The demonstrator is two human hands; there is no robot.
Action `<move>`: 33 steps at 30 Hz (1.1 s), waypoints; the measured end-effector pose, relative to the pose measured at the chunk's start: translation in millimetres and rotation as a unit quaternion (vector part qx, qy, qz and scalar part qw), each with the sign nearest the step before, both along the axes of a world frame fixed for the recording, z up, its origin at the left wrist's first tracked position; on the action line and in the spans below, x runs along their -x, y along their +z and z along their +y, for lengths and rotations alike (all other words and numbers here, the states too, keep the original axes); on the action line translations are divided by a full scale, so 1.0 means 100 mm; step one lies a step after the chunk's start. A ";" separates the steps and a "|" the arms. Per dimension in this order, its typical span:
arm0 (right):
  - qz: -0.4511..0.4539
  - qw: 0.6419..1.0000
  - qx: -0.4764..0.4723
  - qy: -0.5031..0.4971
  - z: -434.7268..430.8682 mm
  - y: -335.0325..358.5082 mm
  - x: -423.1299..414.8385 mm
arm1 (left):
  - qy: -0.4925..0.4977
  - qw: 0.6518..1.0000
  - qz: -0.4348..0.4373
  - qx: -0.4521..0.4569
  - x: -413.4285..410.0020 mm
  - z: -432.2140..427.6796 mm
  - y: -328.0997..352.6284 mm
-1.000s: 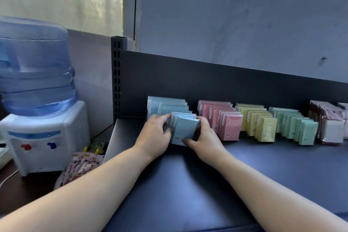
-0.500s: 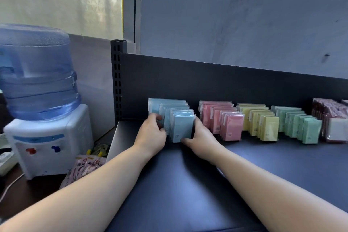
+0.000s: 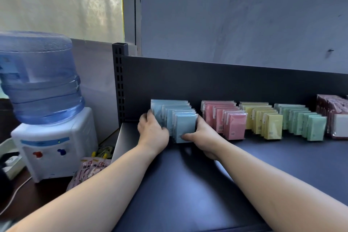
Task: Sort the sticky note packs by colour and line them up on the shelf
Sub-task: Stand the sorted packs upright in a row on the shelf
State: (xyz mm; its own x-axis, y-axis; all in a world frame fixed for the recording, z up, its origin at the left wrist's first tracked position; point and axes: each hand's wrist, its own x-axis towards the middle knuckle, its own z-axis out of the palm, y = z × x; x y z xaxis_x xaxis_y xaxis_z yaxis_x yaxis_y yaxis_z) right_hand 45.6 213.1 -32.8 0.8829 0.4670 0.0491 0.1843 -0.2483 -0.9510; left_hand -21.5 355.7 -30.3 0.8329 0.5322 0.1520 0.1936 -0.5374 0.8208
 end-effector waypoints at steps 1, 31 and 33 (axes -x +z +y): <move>0.003 1.000 -0.002 0.002 0.01 0.00 0.00 | -0.013 1.000 0.002 -0.003 -0.01 0.01 -0.01; -0.002 0.992 0.111 0.065 -0.26 0.05 0.15 | -0.016 0.997 0.079 0.016 0.15 -0.48 0.07; -0.003 0.991 0.120 0.064 -0.29 0.07 0.13 | 0.017 0.996 0.083 -0.013 0.16 -0.55 0.10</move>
State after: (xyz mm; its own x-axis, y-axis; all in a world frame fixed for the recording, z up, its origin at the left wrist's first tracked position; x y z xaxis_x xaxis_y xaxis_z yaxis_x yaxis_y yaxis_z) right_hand 32.9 184.0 -25.6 0.8161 0.5733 -0.0728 0.2335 -0.4423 -0.8659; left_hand -37.3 300.2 -20.8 0.8294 0.5580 0.0271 0.3441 -0.5485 0.7621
